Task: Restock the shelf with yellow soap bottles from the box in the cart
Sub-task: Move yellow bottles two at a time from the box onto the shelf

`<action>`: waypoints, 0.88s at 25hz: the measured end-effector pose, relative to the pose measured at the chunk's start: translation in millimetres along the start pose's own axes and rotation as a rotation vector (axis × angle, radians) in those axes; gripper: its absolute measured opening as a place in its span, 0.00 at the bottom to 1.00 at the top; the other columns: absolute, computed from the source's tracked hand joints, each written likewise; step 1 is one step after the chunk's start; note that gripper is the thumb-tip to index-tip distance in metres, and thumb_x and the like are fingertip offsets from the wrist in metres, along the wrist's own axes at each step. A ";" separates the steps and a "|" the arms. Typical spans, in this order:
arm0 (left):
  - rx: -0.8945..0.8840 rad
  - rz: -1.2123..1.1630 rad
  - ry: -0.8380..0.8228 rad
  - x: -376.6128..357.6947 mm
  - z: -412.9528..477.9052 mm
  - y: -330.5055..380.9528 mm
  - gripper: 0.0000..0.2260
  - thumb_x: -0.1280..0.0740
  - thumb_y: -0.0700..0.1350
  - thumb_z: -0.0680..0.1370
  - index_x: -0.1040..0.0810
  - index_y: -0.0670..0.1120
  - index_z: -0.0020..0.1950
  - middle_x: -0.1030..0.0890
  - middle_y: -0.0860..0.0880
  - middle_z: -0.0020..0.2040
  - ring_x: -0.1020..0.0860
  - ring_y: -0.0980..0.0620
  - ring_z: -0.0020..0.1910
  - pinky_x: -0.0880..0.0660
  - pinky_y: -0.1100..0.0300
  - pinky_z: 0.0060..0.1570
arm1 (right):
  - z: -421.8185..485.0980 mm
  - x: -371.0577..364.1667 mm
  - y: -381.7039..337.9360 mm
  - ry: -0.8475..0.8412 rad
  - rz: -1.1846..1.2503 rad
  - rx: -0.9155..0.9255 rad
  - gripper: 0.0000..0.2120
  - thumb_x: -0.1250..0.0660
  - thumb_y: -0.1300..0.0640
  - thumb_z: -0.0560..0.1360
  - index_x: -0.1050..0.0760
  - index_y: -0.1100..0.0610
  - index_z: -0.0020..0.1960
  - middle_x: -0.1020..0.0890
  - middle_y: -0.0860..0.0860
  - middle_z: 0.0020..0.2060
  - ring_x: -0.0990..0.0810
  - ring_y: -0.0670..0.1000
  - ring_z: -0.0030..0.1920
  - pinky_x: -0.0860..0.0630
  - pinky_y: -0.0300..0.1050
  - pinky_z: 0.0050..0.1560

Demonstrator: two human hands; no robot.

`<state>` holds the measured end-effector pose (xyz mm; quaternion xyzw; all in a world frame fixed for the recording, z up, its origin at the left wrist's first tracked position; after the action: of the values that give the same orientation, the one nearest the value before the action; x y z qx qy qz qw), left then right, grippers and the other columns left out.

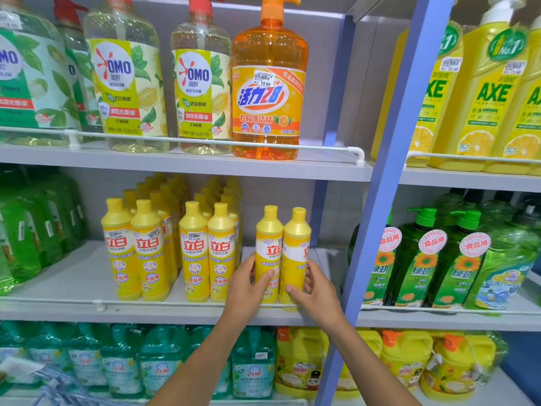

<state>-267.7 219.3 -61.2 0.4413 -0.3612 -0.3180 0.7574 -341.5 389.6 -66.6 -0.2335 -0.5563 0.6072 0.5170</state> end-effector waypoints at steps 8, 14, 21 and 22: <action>0.083 0.032 0.065 -0.3 9.1 -4.2 0.20 0.21 0.49 0.72 0.24 0.50 0.60 0.17 0.54 0.55 0.18 0.57 0.52 0.17 0.51 0.51 | 15.3 -11.3 -1.2 0.235 -0.365 -0.076 0.33 0.20 0.39 0.65 0.26 0.51 0.63 0.20 0.46 0.54 0.20 0.48 0.53 0.21 0.46 0.52; 0.097 0.133 0.023 -5.0 13.7 -7.6 0.24 0.23 0.49 0.73 0.25 0.48 0.66 0.18 0.54 0.57 0.20 0.58 0.50 0.21 0.59 0.54 | 11.5 -8.7 10.1 0.130 -0.411 -0.088 0.28 0.20 0.47 0.68 0.27 0.53 0.63 0.17 0.49 0.56 0.18 0.51 0.55 0.19 0.51 0.54; 0.136 0.174 0.070 -9.8 23.2 -14.9 0.25 0.21 0.48 0.71 0.23 0.47 0.66 0.16 0.50 0.58 0.19 0.52 0.53 0.20 0.51 0.57 | 24.8 -16.8 14.0 0.207 -0.489 -0.150 0.30 0.20 0.41 0.66 0.27 0.53 0.60 0.19 0.50 0.53 0.20 0.52 0.54 0.21 0.50 0.51; 0.128 0.193 0.079 -10.7 23.1 -14.7 0.24 0.21 0.49 0.71 0.22 0.47 0.65 0.16 0.50 0.57 0.18 0.52 0.53 0.19 0.50 0.57 | 25.1 -18.0 16.0 0.197 -0.497 -0.143 0.30 0.20 0.42 0.66 0.27 0.54 0.60 0.20 0.50 0.53 0.20 0.52 0.54 0.21 0.50 0.51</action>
<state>-294.9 211.7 -69.1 0.4642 -0.3913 -0.2021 0.7685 -362.6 365.1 -79.7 -0.1838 -0.5850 0.3951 0.6840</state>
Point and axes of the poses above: each hand's wrist, its own z-axis towards the middle knuckle, its own x-axis out of the back of the hand, y = z × x, the point moved 3 cm from there along z, towards the middle knuckle
